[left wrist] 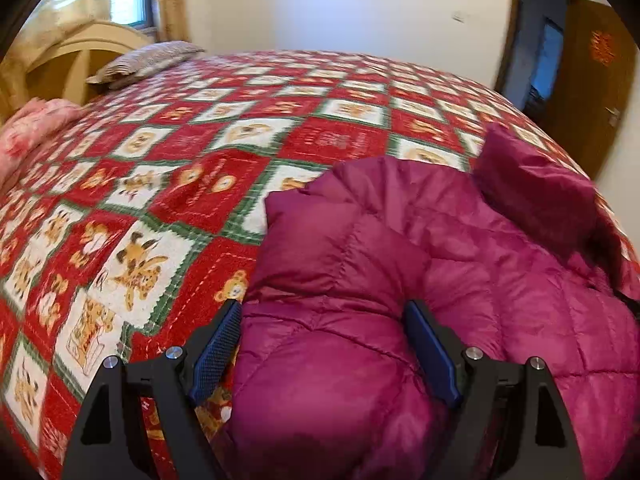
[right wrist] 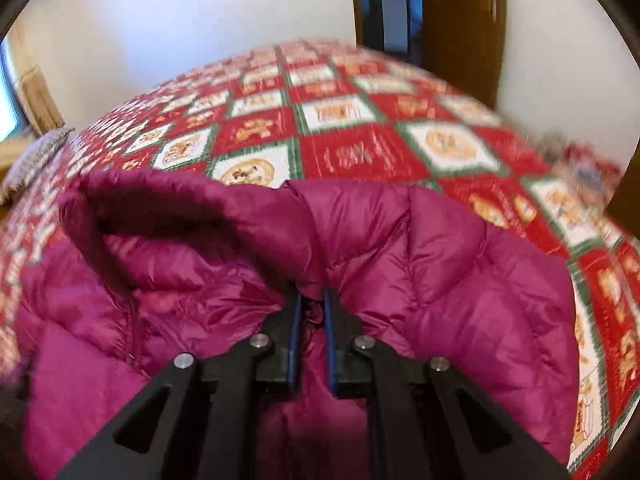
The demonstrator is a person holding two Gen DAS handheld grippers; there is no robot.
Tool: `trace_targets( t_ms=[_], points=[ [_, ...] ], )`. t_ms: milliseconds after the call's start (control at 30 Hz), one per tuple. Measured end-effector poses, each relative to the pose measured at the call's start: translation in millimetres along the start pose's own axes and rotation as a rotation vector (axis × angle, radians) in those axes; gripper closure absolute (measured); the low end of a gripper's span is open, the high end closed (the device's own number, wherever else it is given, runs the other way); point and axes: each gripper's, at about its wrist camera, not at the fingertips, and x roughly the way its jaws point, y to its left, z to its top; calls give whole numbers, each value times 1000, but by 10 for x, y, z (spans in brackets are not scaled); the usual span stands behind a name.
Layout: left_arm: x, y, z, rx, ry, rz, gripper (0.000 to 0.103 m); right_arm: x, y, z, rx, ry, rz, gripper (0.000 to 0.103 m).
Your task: Fold large clothes
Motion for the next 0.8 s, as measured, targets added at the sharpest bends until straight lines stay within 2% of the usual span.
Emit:
trace_targets(
  t_ms=[33,100,200,267,333,400,467,533,567,600,633,667,700,800],
  points=[
    [-63,-16,47,18,2,-5,20,-5,2,12,-8,-9,-10,92],
    [-249,-68,175,31,-48,-25,20,9,-18,31,-9,-18,-12,91],
    [-521,-343,454,76,-121,-143,20,0,-95,9,11,-33,15,90],
    [-584,-561,572,120,-132,-187,20,0,-162,25,32,-39,40,90],
    [-587,-824,650,171,-139,-197,20,-20,-182,6,43,-45,52,90],
    [-414,-1211,716,232,-99,-201,20,-25,-188,-3,52,-52,61,90],
    [-147,-1586,717,284,-35,-155,20,-36,-191,-13,60,-59,67,90],
    [47,-1755,717,319,-19,-18,20,-43,-209,-22,68,-61,75,90],
    [169,-1764,716,311,-1,81,20,-39,-221,-22,73,-62,80,90],
    [229,-1710,720,285,18,114,21,-37,-229,-22,77,-61,85,90],
    [280,-1576,718,237,38,114,38,-36,-230,-25,83,-60,85,90],
    [298,-1462,713,213,51,106,67,-32,-236,-22,87,-60,90,90],
    [319,-1313,703,187,77,105,77,-30,-241,-25,90,-60,93,90],
    [269,-947,594,114,92,49,83,-17,-248,-20,99,-55,99,90]
  ],
)
